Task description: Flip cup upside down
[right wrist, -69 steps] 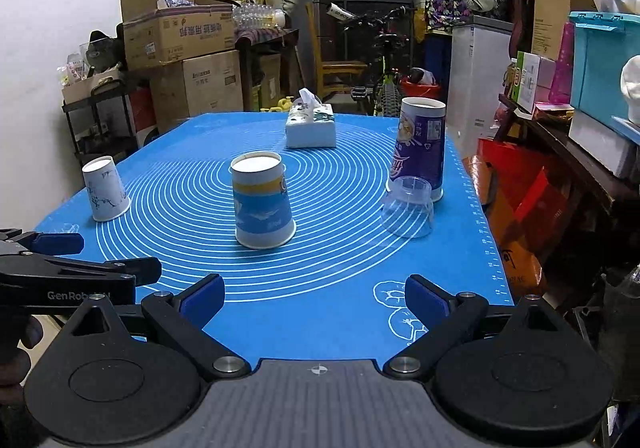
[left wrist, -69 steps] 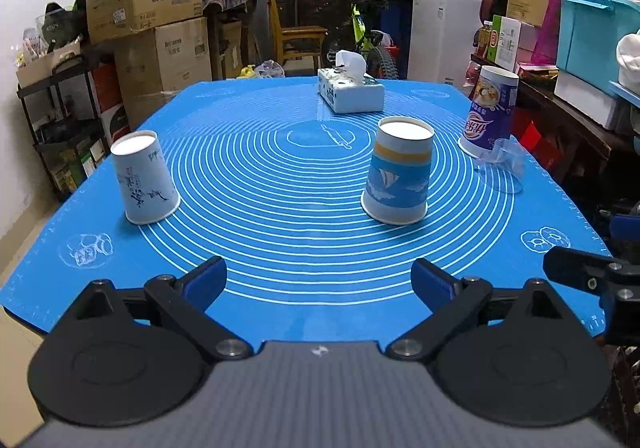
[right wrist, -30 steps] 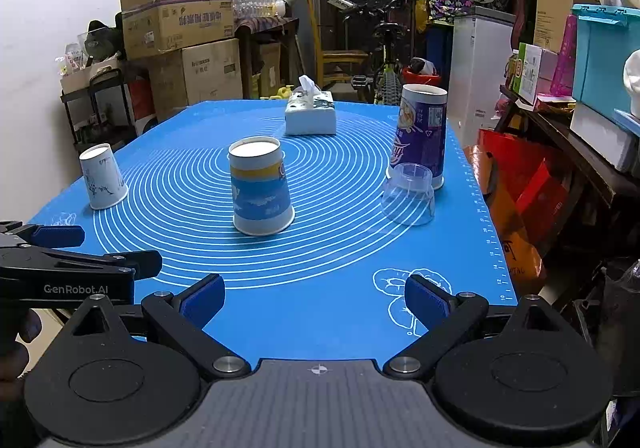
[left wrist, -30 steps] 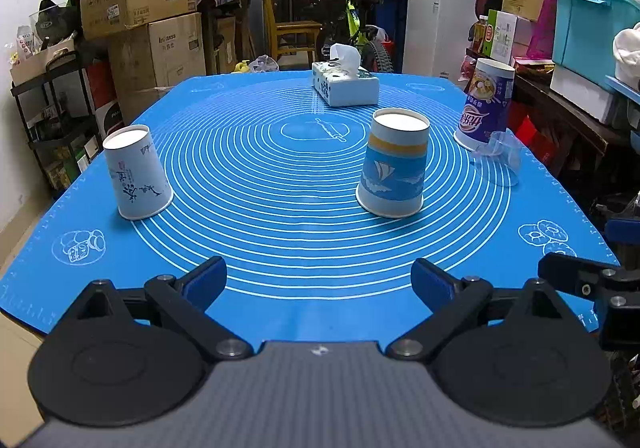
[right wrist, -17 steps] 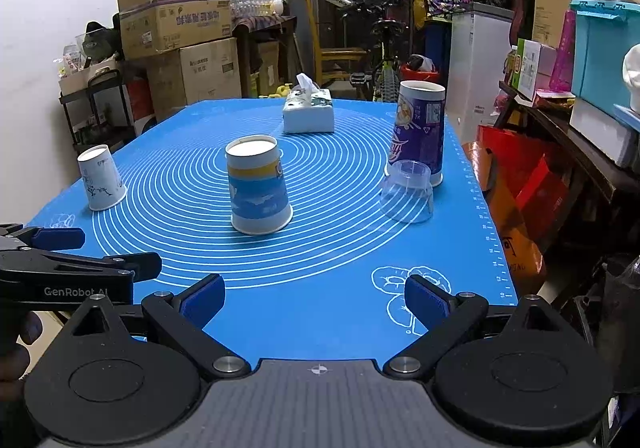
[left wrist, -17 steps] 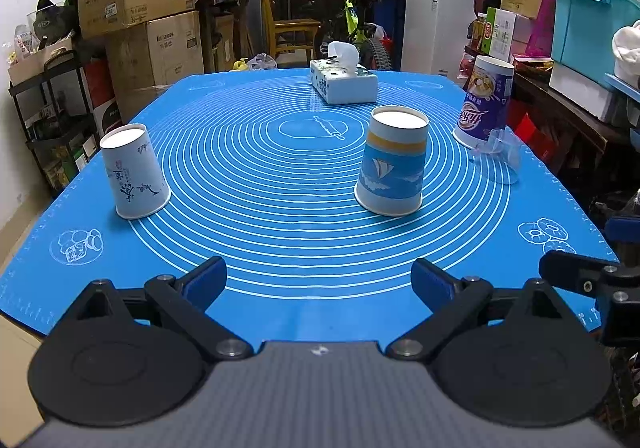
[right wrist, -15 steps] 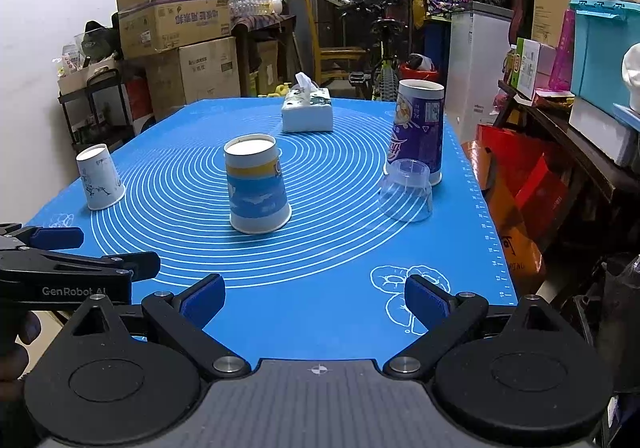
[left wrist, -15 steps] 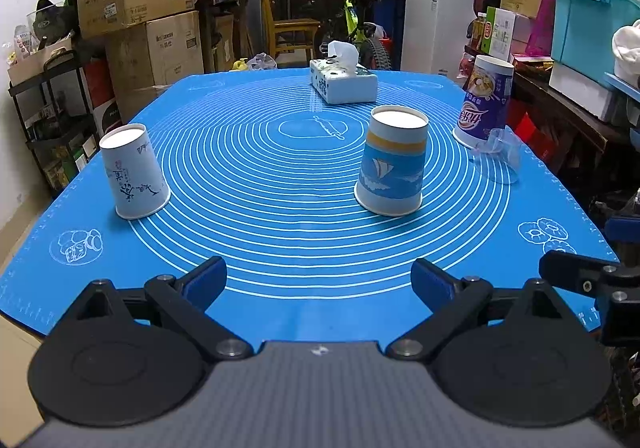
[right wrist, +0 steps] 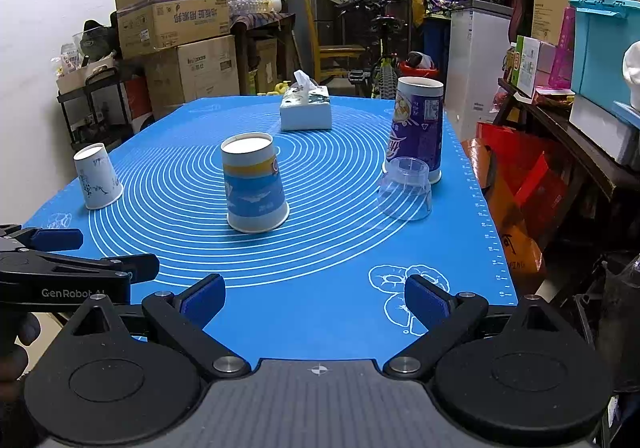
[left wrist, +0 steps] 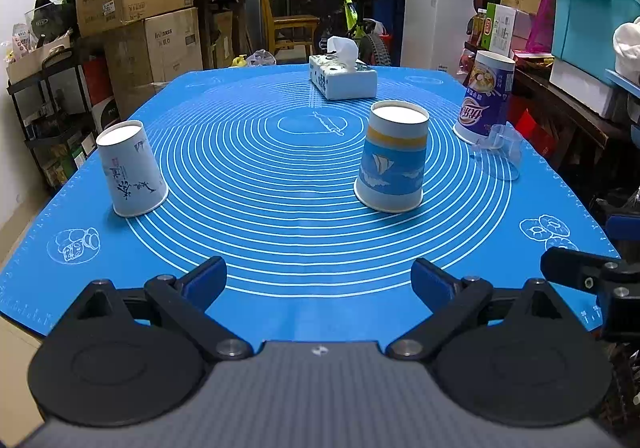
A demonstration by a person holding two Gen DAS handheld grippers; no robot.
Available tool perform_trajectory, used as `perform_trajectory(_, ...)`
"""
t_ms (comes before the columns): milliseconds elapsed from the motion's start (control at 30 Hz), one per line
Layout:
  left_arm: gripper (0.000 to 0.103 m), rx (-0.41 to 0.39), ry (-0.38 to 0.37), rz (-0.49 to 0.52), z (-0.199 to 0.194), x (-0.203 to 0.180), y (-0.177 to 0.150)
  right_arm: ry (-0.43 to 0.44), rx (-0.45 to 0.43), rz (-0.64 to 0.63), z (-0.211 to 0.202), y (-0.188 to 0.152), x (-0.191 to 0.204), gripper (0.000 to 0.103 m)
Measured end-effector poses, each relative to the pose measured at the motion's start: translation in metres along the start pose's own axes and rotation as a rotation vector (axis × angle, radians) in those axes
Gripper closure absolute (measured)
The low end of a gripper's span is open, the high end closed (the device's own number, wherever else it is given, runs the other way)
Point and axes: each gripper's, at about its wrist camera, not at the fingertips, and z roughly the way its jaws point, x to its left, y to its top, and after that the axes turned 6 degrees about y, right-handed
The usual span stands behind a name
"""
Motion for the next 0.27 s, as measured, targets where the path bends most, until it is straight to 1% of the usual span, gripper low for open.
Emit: perform_trajectory(267,0.005,-0.002,-0.001,0.007,0.0014,-0.0003,0.0003,0.003,0.000,0.005,0.0022,-0.0003,-0.0008,0.006)
